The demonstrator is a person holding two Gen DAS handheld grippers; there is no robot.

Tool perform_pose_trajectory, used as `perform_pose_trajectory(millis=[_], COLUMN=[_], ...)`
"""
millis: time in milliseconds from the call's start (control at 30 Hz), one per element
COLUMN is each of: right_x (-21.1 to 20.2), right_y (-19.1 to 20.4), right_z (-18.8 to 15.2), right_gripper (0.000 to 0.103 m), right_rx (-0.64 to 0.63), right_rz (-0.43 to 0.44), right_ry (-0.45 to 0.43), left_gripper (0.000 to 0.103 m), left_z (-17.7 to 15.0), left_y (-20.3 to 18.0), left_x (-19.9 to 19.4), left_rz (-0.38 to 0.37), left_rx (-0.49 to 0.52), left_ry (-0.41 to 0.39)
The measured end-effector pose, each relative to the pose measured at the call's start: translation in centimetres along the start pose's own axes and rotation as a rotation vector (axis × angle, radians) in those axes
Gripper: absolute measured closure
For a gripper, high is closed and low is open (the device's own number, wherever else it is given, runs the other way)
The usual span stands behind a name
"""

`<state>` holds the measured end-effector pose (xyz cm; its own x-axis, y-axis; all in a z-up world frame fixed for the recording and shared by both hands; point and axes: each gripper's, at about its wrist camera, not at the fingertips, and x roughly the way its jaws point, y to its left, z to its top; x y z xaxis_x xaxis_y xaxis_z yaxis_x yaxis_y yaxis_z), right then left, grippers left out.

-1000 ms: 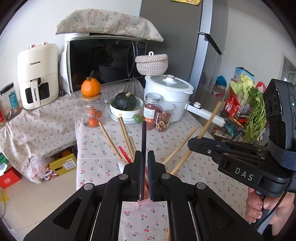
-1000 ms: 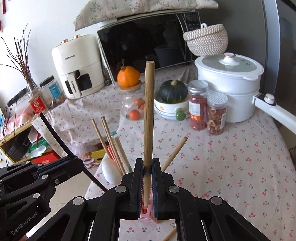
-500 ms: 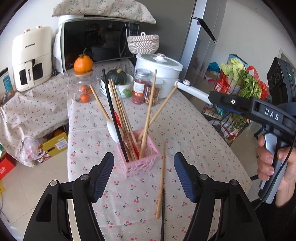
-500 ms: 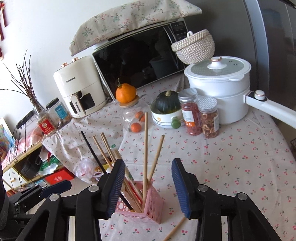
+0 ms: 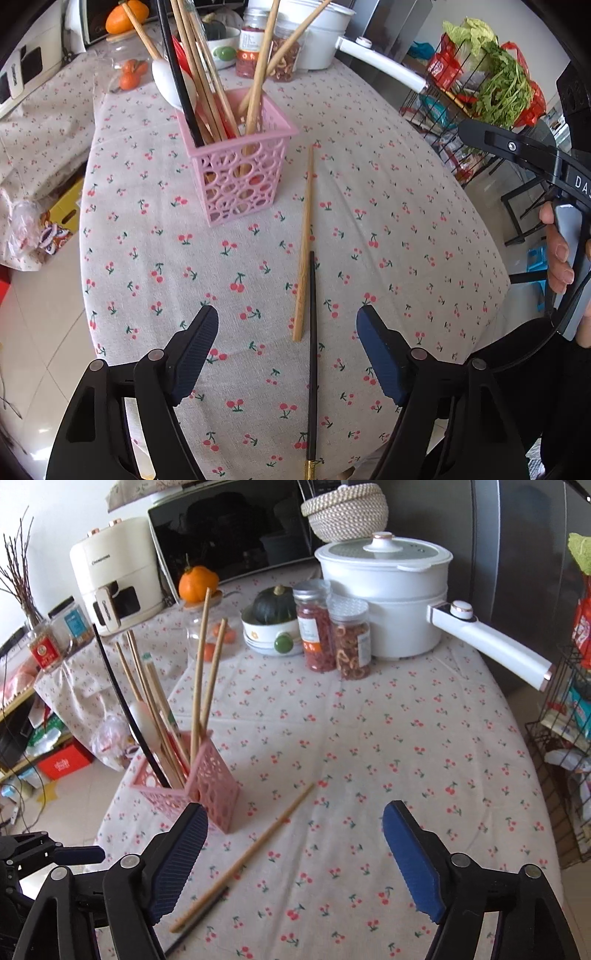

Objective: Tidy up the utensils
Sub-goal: 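Close the left tool on the last black chopstick on the table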

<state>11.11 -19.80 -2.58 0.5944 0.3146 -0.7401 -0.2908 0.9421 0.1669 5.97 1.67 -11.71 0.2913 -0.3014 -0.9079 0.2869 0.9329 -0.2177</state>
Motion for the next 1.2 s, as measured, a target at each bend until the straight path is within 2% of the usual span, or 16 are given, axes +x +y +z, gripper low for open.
perform_pose_trajectory(millis=[167,267,533,600,667,700,900,967,1200], right_x=[0.8,1.0,0.9,0.9,0.8,0.7,0.4,0.3,0.5], right_y=[-0.6,-0.8,-1.5,-1.6,-1.9,-2.0,-2.5,-2.5,-3.0], right_z=[-1.3,-1.6,-1.7,-1.7,-1.7,-1.7,-1.8,-1.8,-1.9], right_gripper=[0.014,0.014,0.012,0.012,0.012,0.012,0.012,0.012,0.012], right_rx=[-0.018,-0.020,0.008,0.015,0.022,0.025,0.038,0.042,0.061], right_rz=[-0.032,-0.044,-0.061,-0.064,-0.068,-0.068,-0.067,-0.066,-0.070], right_ry=[0.066,0.089,0.094,0.096,0.097,0.097,0.093,0.094,0.106], left_gripper=[0.020,0.020,0.022,0.030,0.042,0.045,0.080,0.096,0.098], left_z=[-1.0,-1.5,-2.1,-2.1,-2.0,-1.8,-0.8,-0.7,-0.7], left_y=[-0.7,-1.2,-2.6,-2.8,-2.9,-3.1,-3.1,-3.5,-4.3], left_x=[2.4,3.6,5.4,5.8,6.4,6.6,7.0,7.2,6.4], left_rz=[-0.019,-0.066,-0.117,-0.129,-0.135,-0.128,-0.071,-0.032,-0.041], left_rx=[0.027,0.024,0.040,0.035,0.033,0.039,0.052,0.083,0.125], left_ry=[0.101,0.154,0.210,0.219,0.229,0.222,0.196,0.187,0.151])
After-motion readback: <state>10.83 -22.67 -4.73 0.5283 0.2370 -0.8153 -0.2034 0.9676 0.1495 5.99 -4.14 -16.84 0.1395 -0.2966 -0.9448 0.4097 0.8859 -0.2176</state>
